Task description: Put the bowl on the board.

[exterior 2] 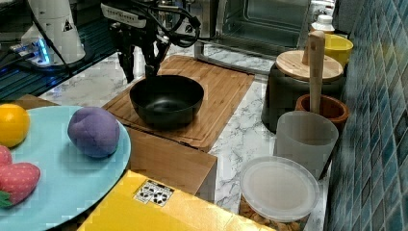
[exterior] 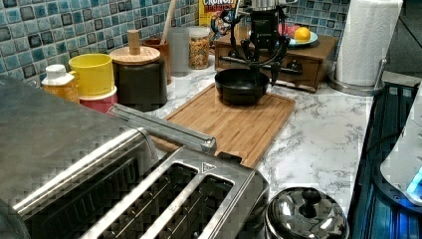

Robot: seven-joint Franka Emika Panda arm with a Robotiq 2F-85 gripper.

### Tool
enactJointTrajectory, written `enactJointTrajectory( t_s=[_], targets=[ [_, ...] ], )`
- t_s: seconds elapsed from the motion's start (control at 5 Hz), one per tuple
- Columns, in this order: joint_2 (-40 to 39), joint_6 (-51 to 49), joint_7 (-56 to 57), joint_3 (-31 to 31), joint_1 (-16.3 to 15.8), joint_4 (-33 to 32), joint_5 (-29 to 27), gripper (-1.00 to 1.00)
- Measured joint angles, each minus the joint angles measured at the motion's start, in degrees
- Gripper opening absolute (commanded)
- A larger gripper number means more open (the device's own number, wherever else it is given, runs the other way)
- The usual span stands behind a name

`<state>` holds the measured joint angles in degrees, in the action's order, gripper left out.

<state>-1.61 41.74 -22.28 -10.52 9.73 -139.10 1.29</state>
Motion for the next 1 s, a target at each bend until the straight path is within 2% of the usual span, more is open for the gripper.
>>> enactJointTrajectory(
  t_s=[1.0],
  targets=[
    [-0.35, -0.06, 0.14, 0.13, -0.07, 0.11, -1.01, 0.0]
  ],
)
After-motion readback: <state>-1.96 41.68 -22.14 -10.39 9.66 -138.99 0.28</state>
